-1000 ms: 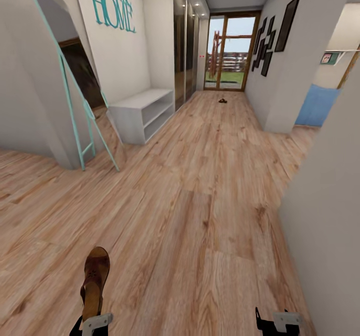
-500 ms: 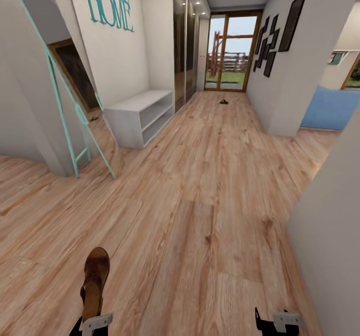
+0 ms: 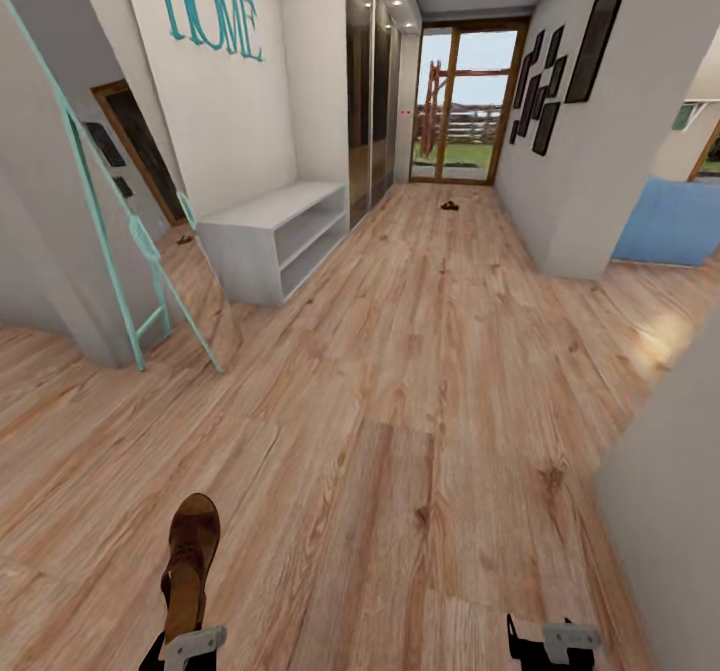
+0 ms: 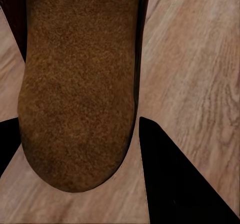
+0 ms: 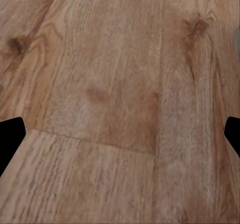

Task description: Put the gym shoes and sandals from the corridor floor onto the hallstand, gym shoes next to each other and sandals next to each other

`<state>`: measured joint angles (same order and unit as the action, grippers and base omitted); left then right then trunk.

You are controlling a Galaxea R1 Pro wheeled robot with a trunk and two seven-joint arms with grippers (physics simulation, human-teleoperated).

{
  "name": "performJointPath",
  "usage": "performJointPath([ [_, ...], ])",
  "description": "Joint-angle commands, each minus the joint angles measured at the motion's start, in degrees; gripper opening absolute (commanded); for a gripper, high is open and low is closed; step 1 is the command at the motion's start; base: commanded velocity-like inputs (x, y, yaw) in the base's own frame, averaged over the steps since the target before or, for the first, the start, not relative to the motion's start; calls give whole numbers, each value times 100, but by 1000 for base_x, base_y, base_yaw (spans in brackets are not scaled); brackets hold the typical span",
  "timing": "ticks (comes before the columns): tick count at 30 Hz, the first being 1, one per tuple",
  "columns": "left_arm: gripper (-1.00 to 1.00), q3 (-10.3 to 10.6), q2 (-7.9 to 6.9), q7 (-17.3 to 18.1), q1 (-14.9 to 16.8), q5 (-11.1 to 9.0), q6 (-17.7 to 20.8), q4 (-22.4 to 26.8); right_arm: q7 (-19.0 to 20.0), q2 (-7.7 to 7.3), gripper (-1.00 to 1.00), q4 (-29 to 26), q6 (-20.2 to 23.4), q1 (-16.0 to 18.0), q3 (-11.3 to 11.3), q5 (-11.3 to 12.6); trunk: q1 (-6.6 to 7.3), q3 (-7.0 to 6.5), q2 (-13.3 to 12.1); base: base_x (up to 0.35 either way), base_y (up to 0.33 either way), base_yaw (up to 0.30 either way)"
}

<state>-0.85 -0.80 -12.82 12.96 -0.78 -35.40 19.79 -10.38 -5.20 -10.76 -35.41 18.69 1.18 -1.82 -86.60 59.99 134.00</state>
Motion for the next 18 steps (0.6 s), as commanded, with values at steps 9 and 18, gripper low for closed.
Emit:
performJointPath([
  [9,-100,-3,0,-10,0,20,-17,-2,-34,1,100,4,-10,3,13,-20,-2,-9,2,339,0,-104],
  [18,-100,-3,0,-10,1,20,-14,-2,-34,1,100,4,-10,3,13,-19,-2,-44,2,339,0,-229],
])
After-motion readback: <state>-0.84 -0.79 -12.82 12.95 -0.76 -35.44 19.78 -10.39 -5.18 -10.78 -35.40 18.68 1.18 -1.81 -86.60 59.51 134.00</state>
